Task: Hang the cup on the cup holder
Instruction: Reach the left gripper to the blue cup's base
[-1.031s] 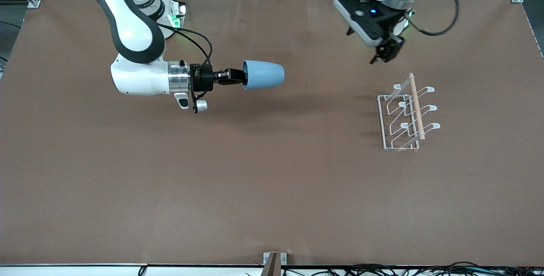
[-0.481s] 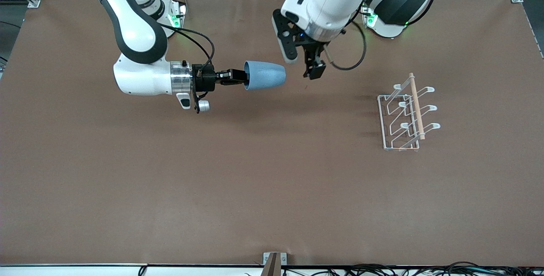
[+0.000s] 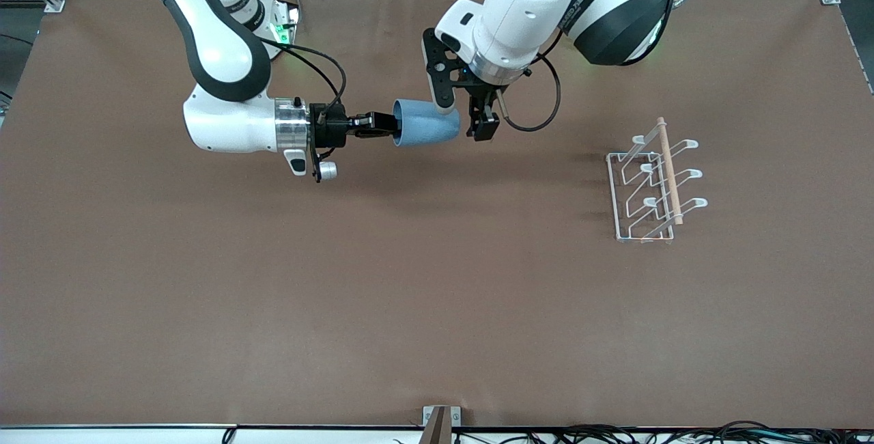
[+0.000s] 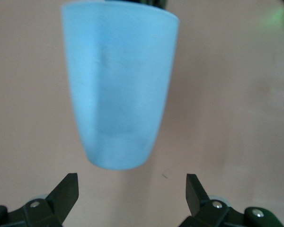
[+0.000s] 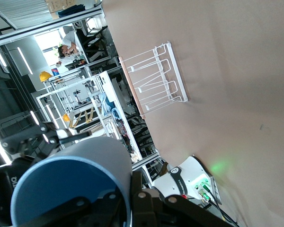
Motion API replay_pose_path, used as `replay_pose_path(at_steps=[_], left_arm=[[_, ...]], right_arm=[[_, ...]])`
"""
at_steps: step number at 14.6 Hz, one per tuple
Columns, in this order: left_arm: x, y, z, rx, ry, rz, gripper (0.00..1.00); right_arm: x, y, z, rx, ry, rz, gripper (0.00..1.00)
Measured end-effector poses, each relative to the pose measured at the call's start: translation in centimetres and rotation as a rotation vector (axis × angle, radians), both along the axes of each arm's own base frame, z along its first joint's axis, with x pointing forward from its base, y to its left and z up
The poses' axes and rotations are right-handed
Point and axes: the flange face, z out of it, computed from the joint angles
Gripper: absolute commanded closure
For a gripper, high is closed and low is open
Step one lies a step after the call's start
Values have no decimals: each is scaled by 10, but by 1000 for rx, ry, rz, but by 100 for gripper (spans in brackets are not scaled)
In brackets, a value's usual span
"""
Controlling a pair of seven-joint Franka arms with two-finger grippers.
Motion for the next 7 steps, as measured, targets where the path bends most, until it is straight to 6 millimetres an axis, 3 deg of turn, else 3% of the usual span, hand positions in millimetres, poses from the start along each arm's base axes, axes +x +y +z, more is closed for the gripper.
replay_pose_path(at_steps=[3,7], left_arm=[[3,-6,-2,-20,-25,-4,0],[6,-25,-31,-58,-15,-41,0]], right_arm=[[0,0,0,-1,-1,0,99],[-3,5,0,-3,-2,5,98]])
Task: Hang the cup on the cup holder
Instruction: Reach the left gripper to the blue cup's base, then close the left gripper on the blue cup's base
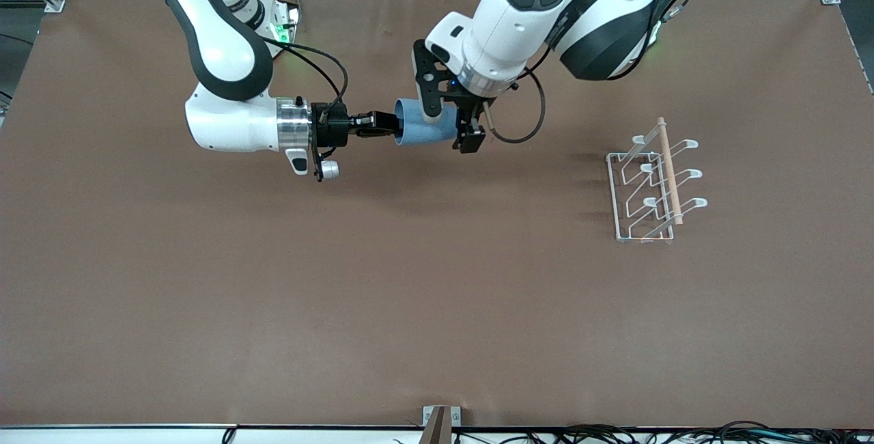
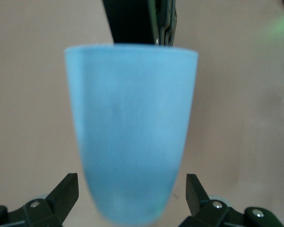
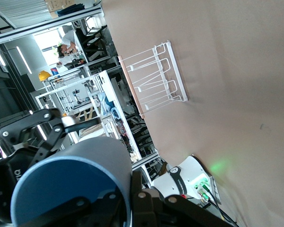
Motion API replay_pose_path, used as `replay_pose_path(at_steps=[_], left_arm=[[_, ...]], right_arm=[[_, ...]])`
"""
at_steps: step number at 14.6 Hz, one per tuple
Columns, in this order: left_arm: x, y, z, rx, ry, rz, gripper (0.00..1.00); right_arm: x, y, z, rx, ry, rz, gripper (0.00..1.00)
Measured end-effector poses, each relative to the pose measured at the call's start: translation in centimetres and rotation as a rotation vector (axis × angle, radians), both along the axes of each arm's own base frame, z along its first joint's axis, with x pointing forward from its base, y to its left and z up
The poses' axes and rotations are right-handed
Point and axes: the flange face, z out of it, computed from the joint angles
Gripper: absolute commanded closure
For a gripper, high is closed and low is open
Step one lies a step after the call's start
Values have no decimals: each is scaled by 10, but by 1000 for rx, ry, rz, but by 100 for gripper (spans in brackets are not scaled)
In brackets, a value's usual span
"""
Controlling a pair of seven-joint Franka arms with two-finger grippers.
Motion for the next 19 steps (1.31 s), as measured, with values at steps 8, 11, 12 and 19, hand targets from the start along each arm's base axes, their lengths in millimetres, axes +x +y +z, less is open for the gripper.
replay_pose_path(at_steps=[8,11,12,19], left_arm=[[-6,-20,-8,-38,-12,-26,50],[-5,-21,-10,-41,-11,-27,66],[-5,-21,-11,-41,-11,-28,71],[-6,-23,-14,-39,-6,-31,87]], right_arm=[[-10,10,-10,-25,5,5,98],[-10,9,-13,-28,10,0,98],[-10,9,-14,-28,11,0,97],[-10,10,-11,-23,8,3,0]])
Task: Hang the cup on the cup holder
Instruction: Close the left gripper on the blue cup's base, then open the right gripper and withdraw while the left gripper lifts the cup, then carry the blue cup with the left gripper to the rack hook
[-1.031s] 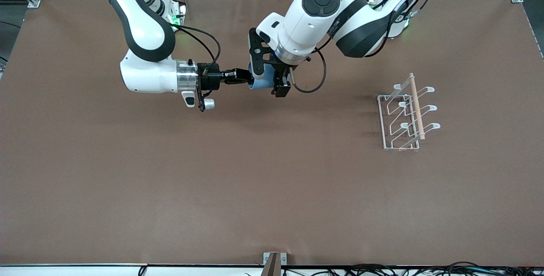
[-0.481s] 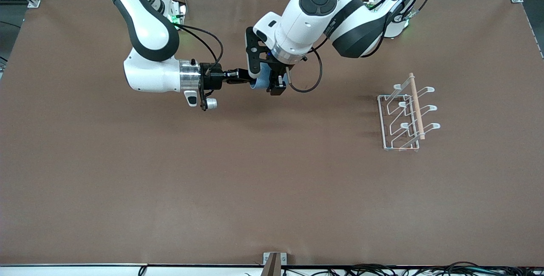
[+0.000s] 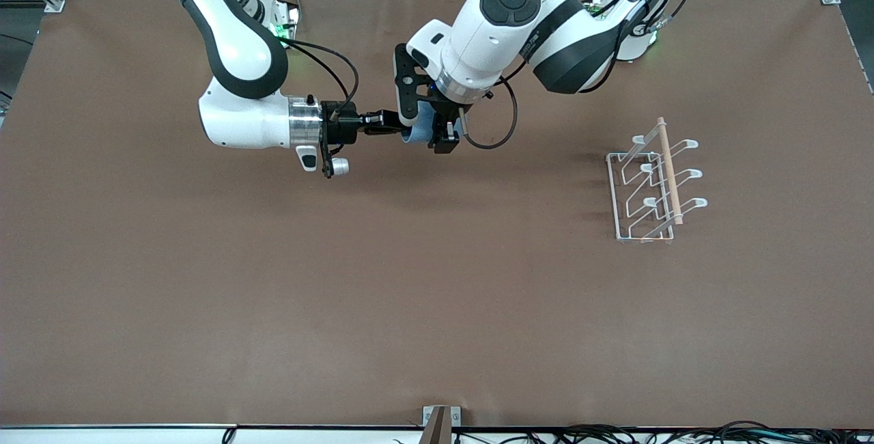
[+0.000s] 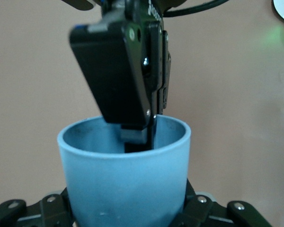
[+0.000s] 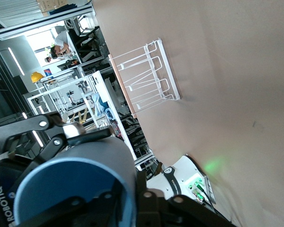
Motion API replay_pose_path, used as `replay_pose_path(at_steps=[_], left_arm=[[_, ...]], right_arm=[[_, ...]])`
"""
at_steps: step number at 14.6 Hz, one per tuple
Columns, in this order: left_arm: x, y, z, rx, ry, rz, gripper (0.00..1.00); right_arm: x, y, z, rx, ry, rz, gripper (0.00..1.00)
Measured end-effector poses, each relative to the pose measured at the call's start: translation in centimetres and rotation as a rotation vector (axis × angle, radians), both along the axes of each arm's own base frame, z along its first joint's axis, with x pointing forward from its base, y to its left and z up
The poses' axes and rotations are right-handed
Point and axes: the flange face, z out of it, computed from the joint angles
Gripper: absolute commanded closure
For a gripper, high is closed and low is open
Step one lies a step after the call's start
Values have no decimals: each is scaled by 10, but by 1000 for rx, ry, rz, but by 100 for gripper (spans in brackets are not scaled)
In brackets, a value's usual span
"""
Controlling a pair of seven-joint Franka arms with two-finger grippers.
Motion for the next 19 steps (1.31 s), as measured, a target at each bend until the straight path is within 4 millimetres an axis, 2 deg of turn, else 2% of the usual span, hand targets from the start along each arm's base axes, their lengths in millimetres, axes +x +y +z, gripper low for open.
replay_pose_path(at_steps=[2,4,6,7,9,11,13,16,19], left_arm=[[2,0,-4,2,6,0,89],[4,3,-9,9,14,-6,90],[3,9,-14,55,40,-18,91],[3,13,-17,94,40,-30,98],[3,26,-21,213,25,-63,100],[4,42,-21,368,-24,-97,99],[0,58,-18,509,-35,-114,97],[0,82,-23,694,-41,-170,100],[9,102,-42,851,-71,-261,100]], right_arm=[[4,-3,4,6,-6,-6,0],[13,-14,10,19,-10,-20,0],[23,-31,14,21,-19,-39,0],[28,-42,16,2,-36,-39,0],[38,-68,15,-73,-79,-21,0],[47,-100,14,-158,-107,5,0],[56,-142,20,-299,-136,32,0],[65,-206,40,-572,-185,50,0],[75,-267,62,-893,-264,99,0]])
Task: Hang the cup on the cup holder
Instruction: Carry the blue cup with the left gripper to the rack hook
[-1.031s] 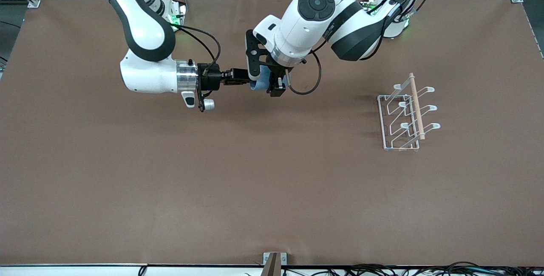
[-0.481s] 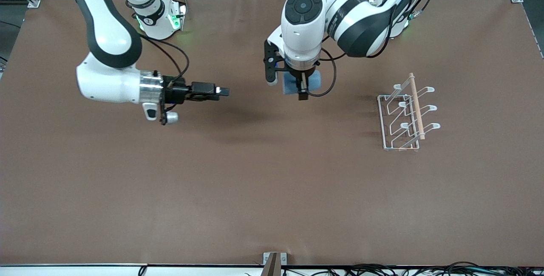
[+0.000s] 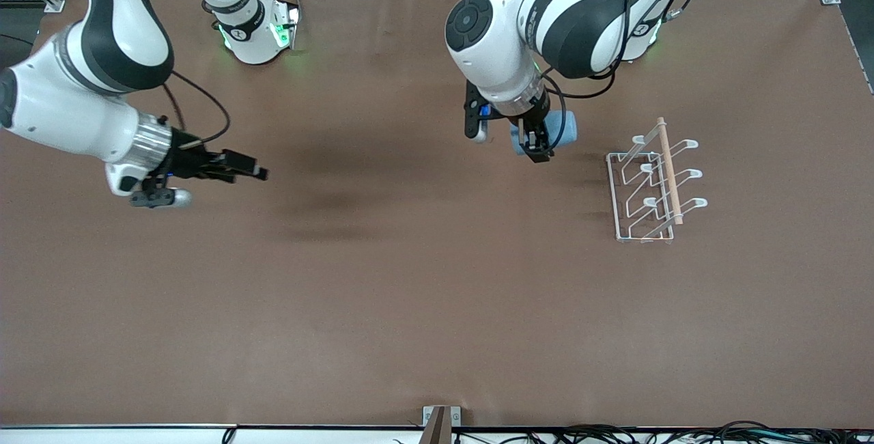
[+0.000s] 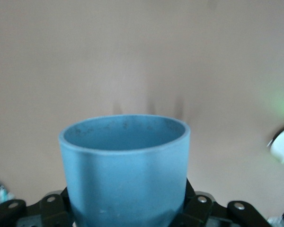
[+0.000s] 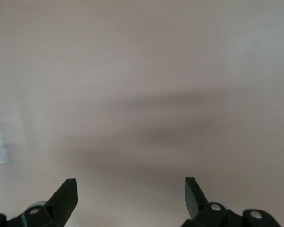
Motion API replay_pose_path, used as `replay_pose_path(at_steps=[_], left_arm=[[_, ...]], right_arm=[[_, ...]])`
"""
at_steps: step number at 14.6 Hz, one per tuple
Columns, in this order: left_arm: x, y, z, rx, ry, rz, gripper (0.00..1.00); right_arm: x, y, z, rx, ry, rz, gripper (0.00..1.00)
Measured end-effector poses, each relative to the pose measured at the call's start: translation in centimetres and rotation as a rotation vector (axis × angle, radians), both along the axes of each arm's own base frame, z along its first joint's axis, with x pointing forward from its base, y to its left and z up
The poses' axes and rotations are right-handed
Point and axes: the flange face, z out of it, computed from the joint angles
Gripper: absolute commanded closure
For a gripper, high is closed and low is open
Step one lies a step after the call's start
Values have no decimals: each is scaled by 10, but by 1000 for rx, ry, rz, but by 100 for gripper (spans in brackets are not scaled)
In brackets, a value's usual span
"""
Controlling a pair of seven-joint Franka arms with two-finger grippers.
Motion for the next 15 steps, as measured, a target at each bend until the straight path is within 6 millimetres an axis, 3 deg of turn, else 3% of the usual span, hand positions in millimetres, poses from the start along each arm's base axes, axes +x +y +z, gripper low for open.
replay_pose_path(at_steps=[4,7,10,13,15], left_arm=[[17,34,-33,248,-58,-47,100],[27,57,-59,453,-86,-66,100],[32,75,-93,608,-94,-105,100],[31,102,-137,747,-86,-160,100],[35,123,-152,798,-78,-171,100]], right_arm=[[16,-60,35,-255,-88,27,0],[21,-101,91,-389,-93,18,0],[19,-111,157,-423,-128,-91,0],[6,-114,191,-418,-86,-162,0],[-8,-115,215,-375,-28,-186,0]])
